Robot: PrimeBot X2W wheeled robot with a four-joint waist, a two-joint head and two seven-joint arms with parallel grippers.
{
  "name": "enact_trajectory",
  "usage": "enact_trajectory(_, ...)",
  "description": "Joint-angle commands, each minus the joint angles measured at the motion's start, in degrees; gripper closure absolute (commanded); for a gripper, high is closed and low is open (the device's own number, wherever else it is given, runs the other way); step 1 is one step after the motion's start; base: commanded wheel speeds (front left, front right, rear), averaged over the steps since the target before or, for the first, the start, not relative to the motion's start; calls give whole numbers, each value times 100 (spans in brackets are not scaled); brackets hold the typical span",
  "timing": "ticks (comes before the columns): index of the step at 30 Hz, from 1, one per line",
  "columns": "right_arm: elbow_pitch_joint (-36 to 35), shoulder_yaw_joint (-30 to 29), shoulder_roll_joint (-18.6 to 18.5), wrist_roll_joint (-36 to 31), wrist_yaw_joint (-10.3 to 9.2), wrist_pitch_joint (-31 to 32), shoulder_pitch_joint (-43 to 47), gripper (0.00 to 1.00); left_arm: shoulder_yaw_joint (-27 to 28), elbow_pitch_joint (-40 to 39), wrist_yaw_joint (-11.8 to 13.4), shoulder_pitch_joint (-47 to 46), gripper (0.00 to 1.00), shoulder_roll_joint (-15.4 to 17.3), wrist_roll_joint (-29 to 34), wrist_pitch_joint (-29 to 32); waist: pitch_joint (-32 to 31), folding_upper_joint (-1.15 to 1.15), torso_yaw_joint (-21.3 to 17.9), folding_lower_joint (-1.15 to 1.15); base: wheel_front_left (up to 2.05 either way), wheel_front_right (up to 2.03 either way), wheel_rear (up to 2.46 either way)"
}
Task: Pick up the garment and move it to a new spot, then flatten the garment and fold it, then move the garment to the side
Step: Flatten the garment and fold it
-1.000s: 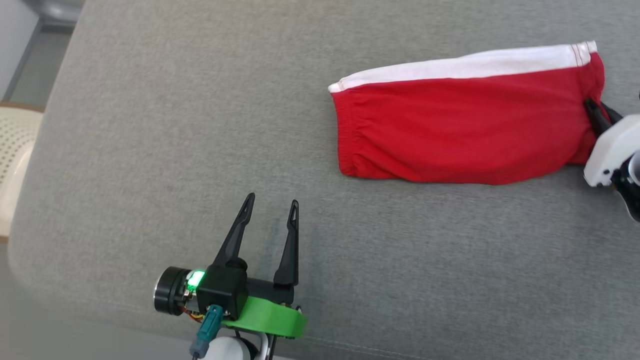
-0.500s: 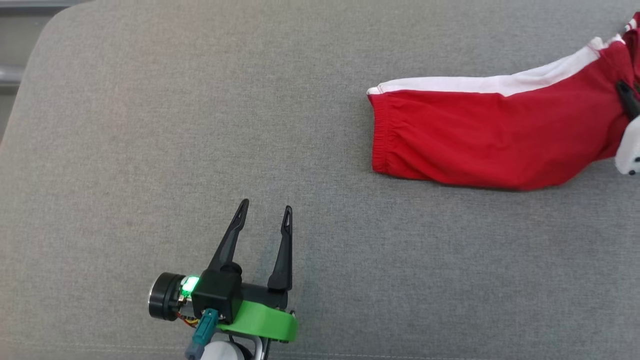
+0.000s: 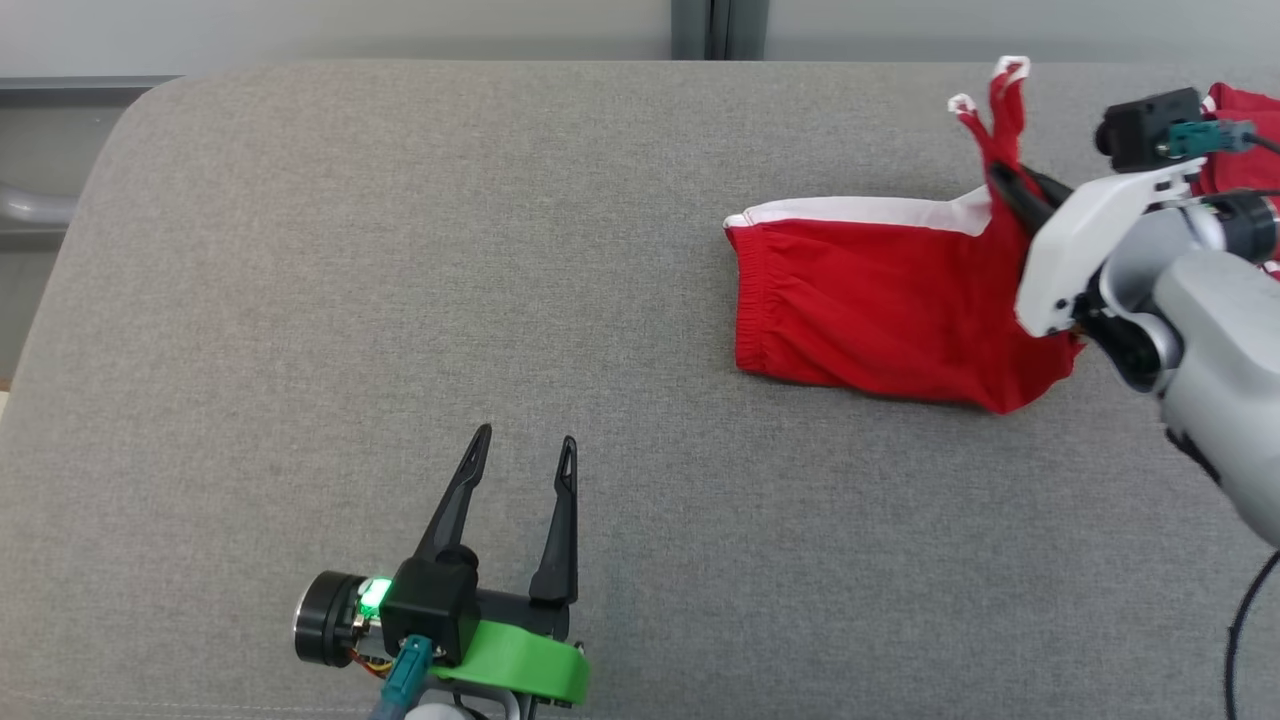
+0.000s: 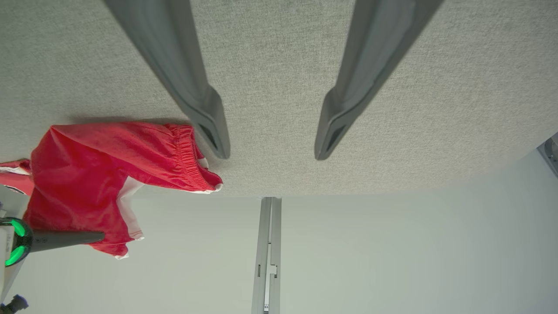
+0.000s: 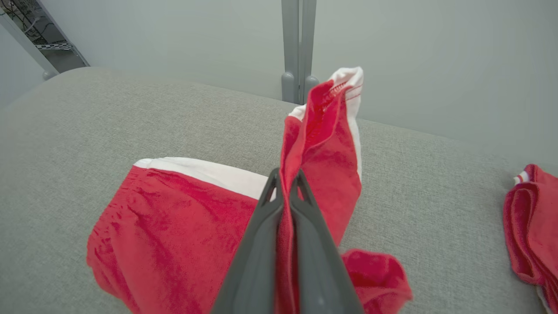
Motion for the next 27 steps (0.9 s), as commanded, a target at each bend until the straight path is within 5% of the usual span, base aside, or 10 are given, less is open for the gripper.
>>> enact_trajectory(1, -20, -30, 118, 34, -7, 14, 34, 100, 32, -3, 32, 73, 0, 17, -12, -15, -25, 0, 27, 0, 0, 0, 0)
enact_trajectory(18, 342, -502, 1866, 10, -6, -542, 402, 100, 12, 60, 43, -56, 0, 17, -59, -15, 218, 0, 16, 0, 0, 0, 0)
enact_trajectory(19, 342, -516, 1948, 29, -6, -541, 412, 88, 14, 72, 39, -60, 0, 16, -73, -15, 241, 0, 2, 0, 0, 0, 0)
enact_trajectory(21, 331, -563, 2115, 94, -7, -576, 421, 0, 6, 108, 33, -93, 0, 17, -79, -15, 294, 0, -32, 0, 0, 0, 0)
enact_trajectory(27, -318, -826, 2133, 622, -5, -794, 549, 0, -7, 141, 57, -182, 0, 17, -111, -15, 340, 0, -175, 0, 0, 0, 0)
